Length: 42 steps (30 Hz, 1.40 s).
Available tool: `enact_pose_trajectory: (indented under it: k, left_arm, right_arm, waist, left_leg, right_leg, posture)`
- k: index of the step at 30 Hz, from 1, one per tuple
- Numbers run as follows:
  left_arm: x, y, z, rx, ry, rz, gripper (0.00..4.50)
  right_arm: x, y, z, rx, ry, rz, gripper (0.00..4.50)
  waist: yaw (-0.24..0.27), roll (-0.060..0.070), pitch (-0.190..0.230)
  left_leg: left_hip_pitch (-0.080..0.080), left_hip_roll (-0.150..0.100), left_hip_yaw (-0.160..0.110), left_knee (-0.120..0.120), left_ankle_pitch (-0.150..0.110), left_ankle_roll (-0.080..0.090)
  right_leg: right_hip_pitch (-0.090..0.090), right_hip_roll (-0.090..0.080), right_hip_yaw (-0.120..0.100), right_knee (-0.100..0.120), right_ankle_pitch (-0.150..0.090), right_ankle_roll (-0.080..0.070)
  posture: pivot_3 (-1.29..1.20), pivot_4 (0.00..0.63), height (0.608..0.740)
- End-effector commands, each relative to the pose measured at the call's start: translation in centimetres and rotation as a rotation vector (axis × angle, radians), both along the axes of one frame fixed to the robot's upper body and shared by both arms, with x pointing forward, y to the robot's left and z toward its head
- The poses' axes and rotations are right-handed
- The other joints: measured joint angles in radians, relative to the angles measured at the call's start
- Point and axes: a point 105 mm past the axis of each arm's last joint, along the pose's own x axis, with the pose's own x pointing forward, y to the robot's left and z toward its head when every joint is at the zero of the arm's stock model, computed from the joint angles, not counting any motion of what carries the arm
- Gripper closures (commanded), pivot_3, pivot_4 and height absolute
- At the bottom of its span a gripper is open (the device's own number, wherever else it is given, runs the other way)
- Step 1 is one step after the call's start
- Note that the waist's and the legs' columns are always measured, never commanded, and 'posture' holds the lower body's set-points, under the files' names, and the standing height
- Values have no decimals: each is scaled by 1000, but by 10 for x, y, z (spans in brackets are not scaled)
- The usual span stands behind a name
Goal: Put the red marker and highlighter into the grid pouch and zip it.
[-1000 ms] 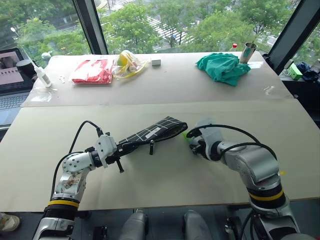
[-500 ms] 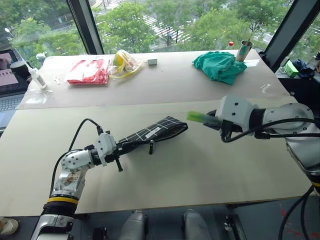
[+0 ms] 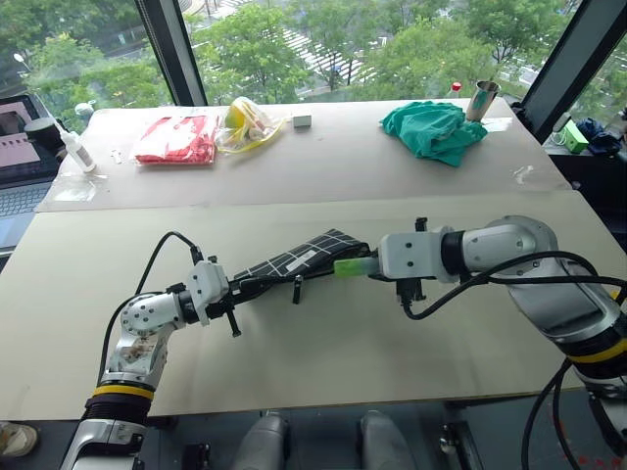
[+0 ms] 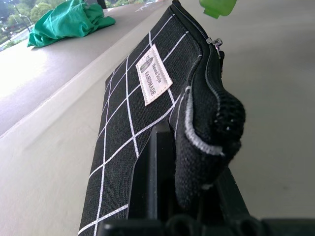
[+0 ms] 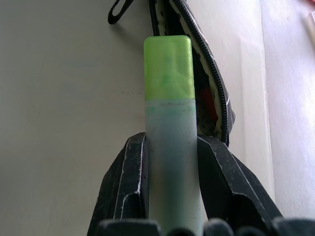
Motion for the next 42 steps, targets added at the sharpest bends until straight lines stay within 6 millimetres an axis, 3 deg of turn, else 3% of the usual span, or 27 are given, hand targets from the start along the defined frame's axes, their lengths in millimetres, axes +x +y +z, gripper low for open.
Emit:
enact_pose_trajectory:
  k: [1,10,18,23,28,30,33,37,39,42]
  left_arm:
    - [-1,-2,7,-1,-36,-13,4500]
    - [0,-4,7,-5,-36,-14,4500]
    - [0,-4,7,-7,-35,-13,4500]
    - [1,-4,7,-6,-36,-14,4500]
    - [1,-5,7,-5,-36,-15,4500]
    - [1,-5,7,-5,-36,-15,4500]
    - [0,-6,7,-6,-37,-14,4500]
    - [0,-5,6,-5,-35,-11,4500]
    - [0,-6,6,-5,-35,-11,4500]
    - [0,-6,6,-8,-36,-9,4500]
  right_arm:
    - [4,6,11,-15,-66,27,3479]
    - [11,21,5,-33,-73,58,3479]
    - [18,51,-1,-62,-108,149,3479]
    - [11,73,-8,-95,-134,285,3479]
    - [6,83,-17,-107,-131,368,3479]
    - [7,85,-18,-67,-88,359,2472]
    - [10,81,-15,-50,-53,331,1571]
    - [24,75,3,22,-95,247,184]
    - [24,65,8,17,-78,243,49]
    - [26,50,34,93,-60,196,49]
  waist:
    - [1,0,0]
    - [3,0,0]
    - [0,0,0]
    - [-5,0,0]
    - [-6,0,0]
    - [-7,0,0]
    - [-11,0,0]
    - [-10,0,0]
    - [-10,0,0]
    - [-9,0,0]
  left_leg:
    - [0,0,0,0,0,0]
    - [0,0,0,0,0,-1]
    - [0,0,0,0,2,-3]
    - [0,0,-1,0,3,-5]
    - [0,0,-1,0,3,-5]
    - [0,0,-1,0,3,-5]
    - [0,0,-1,0,3,-6]
    - [0,0,-1,0,4,-6]
    - [0,0,-1,0,4,-6]
    - [0,0,-1,0,3,-6]
  right_leg:
    - [0,0,0,0,0,0]
    - [0,0,0,0,0,0]
    - [-1,0,0,1,0,0]
    - [-1,0,0,1,0,0]
    - [-1,0,0,1,0,0]
    - [-1,0,0,1,0,0]
    - [-1,0,0,2,0,0]
    - [-1,0,0,2,0,0]
    - [-1,0,0,3,0,0]
    - [-1,0,0,3,0,0]
  posture:
    - [0,150,740]
    - [0,150,740]
    - [0,150,740]
    - [0,150,740]
    - [0,150,740]
    - [0,150,740]
    - [0,150,740]
    - [0,150,740]
    - [0,150,740]
    - [0,150,740]
